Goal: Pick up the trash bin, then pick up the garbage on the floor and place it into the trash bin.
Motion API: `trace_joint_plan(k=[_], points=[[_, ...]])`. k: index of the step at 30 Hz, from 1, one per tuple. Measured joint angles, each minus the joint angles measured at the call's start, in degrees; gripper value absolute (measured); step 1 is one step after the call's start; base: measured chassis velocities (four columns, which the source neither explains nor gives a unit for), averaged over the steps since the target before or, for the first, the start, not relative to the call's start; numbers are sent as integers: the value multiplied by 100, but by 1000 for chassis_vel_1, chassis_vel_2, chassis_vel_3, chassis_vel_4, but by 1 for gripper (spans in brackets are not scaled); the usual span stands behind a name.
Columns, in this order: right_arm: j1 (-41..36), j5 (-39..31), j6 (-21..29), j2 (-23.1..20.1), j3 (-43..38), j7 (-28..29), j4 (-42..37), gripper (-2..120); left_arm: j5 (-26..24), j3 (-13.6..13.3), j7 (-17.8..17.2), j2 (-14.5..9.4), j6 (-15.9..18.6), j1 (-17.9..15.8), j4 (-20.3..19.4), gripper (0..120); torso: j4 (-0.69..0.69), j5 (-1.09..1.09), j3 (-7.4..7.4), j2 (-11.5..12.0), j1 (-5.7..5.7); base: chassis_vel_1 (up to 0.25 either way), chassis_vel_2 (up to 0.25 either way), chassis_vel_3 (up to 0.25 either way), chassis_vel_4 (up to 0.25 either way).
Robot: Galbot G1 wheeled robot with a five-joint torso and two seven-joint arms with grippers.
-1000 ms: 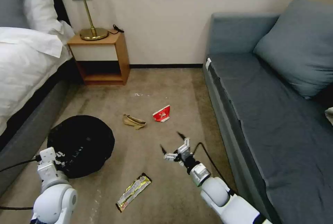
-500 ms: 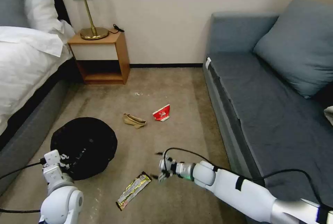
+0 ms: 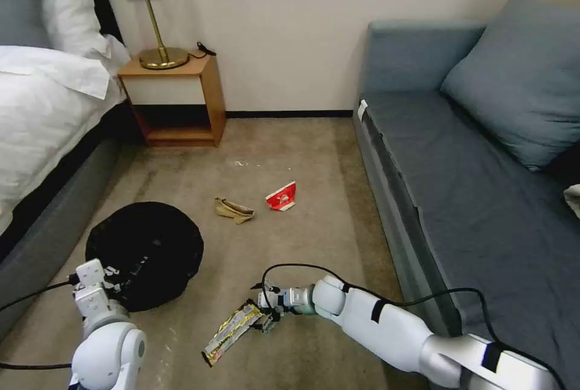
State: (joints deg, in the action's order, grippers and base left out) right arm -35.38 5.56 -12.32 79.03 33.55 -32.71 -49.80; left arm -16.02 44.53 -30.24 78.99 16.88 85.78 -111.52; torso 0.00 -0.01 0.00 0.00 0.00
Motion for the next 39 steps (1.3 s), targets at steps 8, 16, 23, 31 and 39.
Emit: trace_joint_plan(k=[8, 16, 23, 31, 39], points=[[-218, 512, -82, 413, -497, 82, 389, 76, 5, -23, -14, 1, 20, 15, -4, 2, 0, 1, 0, 0, 0, 0, 0, 0, 0], [-247, 886, -270, 542, -742, 91, 701, 55, 13, -20, -21, 12, 33, 51, -61, 2, 0, 1, 0, 0, 0, 0, 0, 0, 0], [-230, 1053, -428, 613, -975, 95, 955, 36, 10, -2, -22, 22, 36, 63, -73, 2, 0, 1, 0, 0, 0, 0, 0, 0, 0], [-339, 1298, -661, 798, -1238, 67, 1163, 29, 13, -14, -29, 65, 24, 94, -71, 2, 0, 1, 0, 0, 0, 0, 0, 0, 0], [-356, 1433, -799, 883, -1384, 74, 1289, 2, 17, -17, -34, 69, 18, 131, -101, 2, 0, 1, 0, 0, 0, 0, 0, 0, 0]])
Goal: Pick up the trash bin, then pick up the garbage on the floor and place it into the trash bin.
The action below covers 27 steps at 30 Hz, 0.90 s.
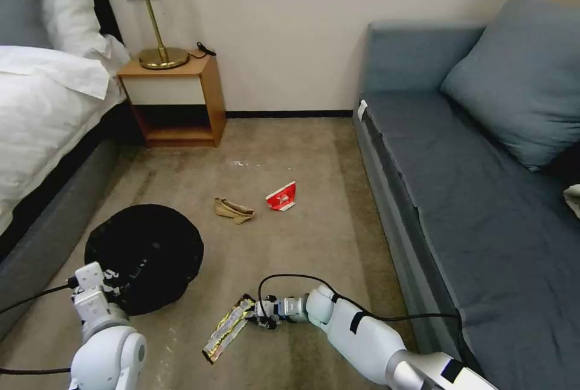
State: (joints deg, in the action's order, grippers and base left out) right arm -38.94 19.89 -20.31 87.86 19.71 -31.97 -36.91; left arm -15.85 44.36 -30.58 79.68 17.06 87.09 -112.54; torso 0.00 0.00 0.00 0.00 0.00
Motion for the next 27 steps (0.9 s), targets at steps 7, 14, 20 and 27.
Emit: trace_joint_plan(k=[7, 14, 20, 27], points=[[-23, -13, -32, 8, -89, 109, -49, 0, 0, -4, -3, 0, -2, 2, -13, 2, 0, 0, 0, 0, 0, 0, 0, 0, 0], [-31, -39, -95, -40, -113, 99, -172, 0, 0, -3, -6, -8, -13, 7, -14, 2, 0, 0, 0, 0, 0, 0, 0, 0, 0], [21, 92, 55, -22, -136, 89, -112, 20, 0, 2, -8, -5, -21, 27, -14, 2, 0, 0, 0, 0, 0, 0, 0, 0, 0], [43, 160, 105, 15, -174, 4, -16, 47, 0, 6, -8, 3, -21, 22, -14, 2, 0, 0, 0, 0, 0, 0, 0, 0, 0]])
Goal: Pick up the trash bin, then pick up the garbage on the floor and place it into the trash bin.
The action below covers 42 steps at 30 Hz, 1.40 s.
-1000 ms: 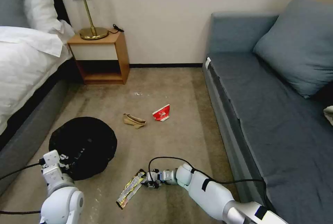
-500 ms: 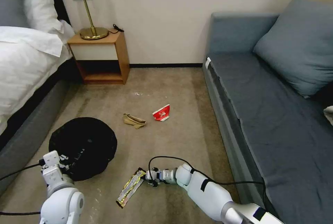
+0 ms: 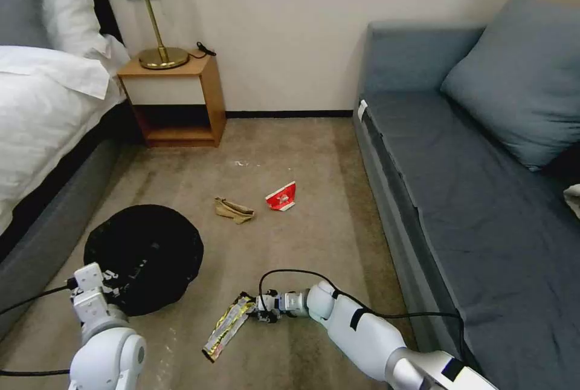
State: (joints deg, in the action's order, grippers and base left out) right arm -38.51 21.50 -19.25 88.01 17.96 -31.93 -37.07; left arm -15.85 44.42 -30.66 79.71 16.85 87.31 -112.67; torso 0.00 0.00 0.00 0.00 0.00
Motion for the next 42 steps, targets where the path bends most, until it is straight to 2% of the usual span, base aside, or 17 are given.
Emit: trace_joint_plan(k=[2, 3, 5, 6, 9, 11, 13, 15, 26, 28, 30, 37, 42], points=[[0, -4, 3, 12, -18, 7, 23, 50, 0, -4, 0, 3, 0, -2, 0, 2, 0, 0, 0, 0, 0, 0, 0, 0, 0], [1, -10, 4, 22, -36, 20, 46, 57, 0, -10, 0, 5, 0, -4, 0, 2, 0, 0, 0, 0, 0, 0, 0, 0, 0], [2, -40, 7, 29, -56, 45, 74, 65, 2, -14, 0, 6, 0, -7, 0, 2, 0, 0, 0, 0, 0, 0, 0, 0, 0], [2, -40, 7, 29, -56, 45, 74, 65, 2, -14, 0, 6, 0, -7, 0, 2, 0, 0, 0, 0, 0, 0, 0, 0, 0], [19, -142, 54, 48, -92, 83, 129, 80, 3, -17, 0, -8, 0, -11, 0, 2, 0, 0, 0, 0, 0, 0, 0, 0, 0], [24, -175, 79, 58, -105, 112, 152, 83, 3, -17, -1, -14, 0, -11, 0, 2, 0, 0, 0, 0, 0, 0, 0, 0, 0], [43, -218, 112, 76, -126, 177, 214, 93, 3, -13, 0, -29, 0, -8, 0, 2, 0, 0, 0, 0, 0, 0, 0, 0, 0], [57, -339, 137, 77, -129, 178, 229, 99, 3, -5, 0, -40, 0, -4, 0, 2, 0, 0, 0, 0, 0, 0, 0, 0, 0], [62, -1573, 645, 68, 1, -228, 32, 100, 2, 1, 0, -47, 0, 3, -4, 2, 0, 0, 0, 0, 0, 0, 0, 0, 0], [18, -2477, 1117, -23, 208, -331, -334, 100, 2, 3, -1, -43, 1, 7, -15, 2, 0, 0, 0, 0, 0, 0, 0, 0, 0], [-14, -2937, 1434, -31, 309, -181, -499, 100, 10, 4, -2, -35, 2, 12, -15, 2, 0, 0, 0, 0, 0, 0, 0, 0, 0], [-46, -2730, 1618, 67, 323, 308, -358, 100, 59, -11, -7, 0, 6, 15, -26, 2, 0, -1, 0, 0, 0, 0, 0, 0, 0], [-114, -2849, 1838, 165, 284, 699, -252, 100, 68, -18, -10, 7, 10, 6, -28, 2, 0, 0, 0, 0, 0, 0, 0, 0, 0]])
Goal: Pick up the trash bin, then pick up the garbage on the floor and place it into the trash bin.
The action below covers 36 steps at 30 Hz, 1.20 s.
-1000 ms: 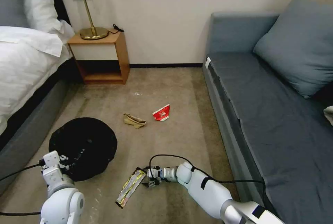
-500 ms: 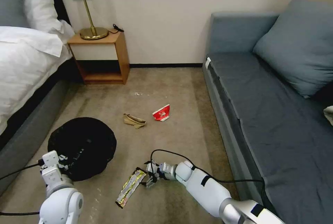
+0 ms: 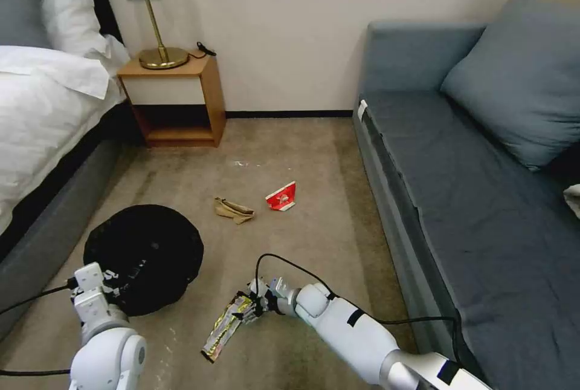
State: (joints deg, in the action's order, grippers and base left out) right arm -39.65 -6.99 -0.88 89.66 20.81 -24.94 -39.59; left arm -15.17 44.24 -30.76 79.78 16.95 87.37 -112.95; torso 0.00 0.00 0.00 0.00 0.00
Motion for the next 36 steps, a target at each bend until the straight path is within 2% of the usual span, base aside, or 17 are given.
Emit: trace_joint_plan(k=[6, 8, 10, 12, 16, 19, 21, 22, 24, 25, 27, 28, 31, 36], points=[[-33, -16, 108, 59, -94, 83, 131, 95, 7, -14, -3, 9, 2, -15, 0, 2, 0, 0, 0, 0, 0, 0, 0, 0, 0], [-34, 179, 98, 76, -154, 83, 235, 85, -9, -23, -5, 21, 11, -9, -20, 2, 0, 0, 0, 0, 0, 0, 0, 0, 0], [-31, 251, 75, 91, -184, 82, 292, 81, -19, -24, -5, 21, 17, -8, -37, 2, 1, 0, 0, 0, 0, 0, 0, 0, 0], [5, 409, 4, 129, -245, 76, 401, 70, -31, -21, -7, 19, 23, -11, -42, 2, 1, 0, 0, 0, 0, 0, 0, 0, 0], [26, 484, -36, 148, -273, 77, 455, 61, -34, -16, -9, 19, 25, -12, -42, 2, 1, 0, 0, 0, 0, 0, 0, 0, 0], [33, 579, -89, 169, -293, 74, 484, 47, -34, -15, -12, 27, 23, -11, -41, 2, 1, 0, 1, 0, 0, 0, 0, 0, 0], [32, 588, -96, 171, -295, 73, 485, 45, -34, -14, -13, 28, 22, -10, -41, 2, 1, 0, 0, 0, 0, 0, 0, 0, 0], [32, 611, -112, 174, -299, 70, 486, 36, -34, -14, -15, 30, 19, -9, -39, 2, 1, 0, 0, 0, 0, 0, 0, 0, 0], [31, 689, -162, 175, -304, 50, 484, 27, -34, -10, -18, 29, 14, -9, -35, 2, 1, 0, 0, 0, 0, 0, 0, 0, 0], [31, 689, -162, 175, -304, 50, 484, 27, -34, -10, -18, 29, 14, -9, -35, 2, 1, 0, 0, 0, 0, 0, 0, 0, 0], [22, 787, -226, 167, -317, 37, 473, 17, -34, -6, -23, 26, 9, -8, -34, 2, 0, 0, 0, 0, 0, 0, 0, 0, 0], [22, 787, -226, 167, -317, 37, 473, 17, -34, -6, -23, 26, 9, -8, -34, 2, 0, 0, 0, 0, 0, 0, 0, 0, 0], [-22, 844, -298, 125, -331, 2, 383, 2, -38, 0, -35, 20, -4, -1, -24, 2, 0, 0, 0, 0, 0, 0, 0, 0, 0], [-58, 831, -363, 53, -380, -15, 189, 0, -41, -2, -41, 16, -13, 0, -14, 2, 0, -1, 0, 0, 0, 0, 0, 0, 0]])
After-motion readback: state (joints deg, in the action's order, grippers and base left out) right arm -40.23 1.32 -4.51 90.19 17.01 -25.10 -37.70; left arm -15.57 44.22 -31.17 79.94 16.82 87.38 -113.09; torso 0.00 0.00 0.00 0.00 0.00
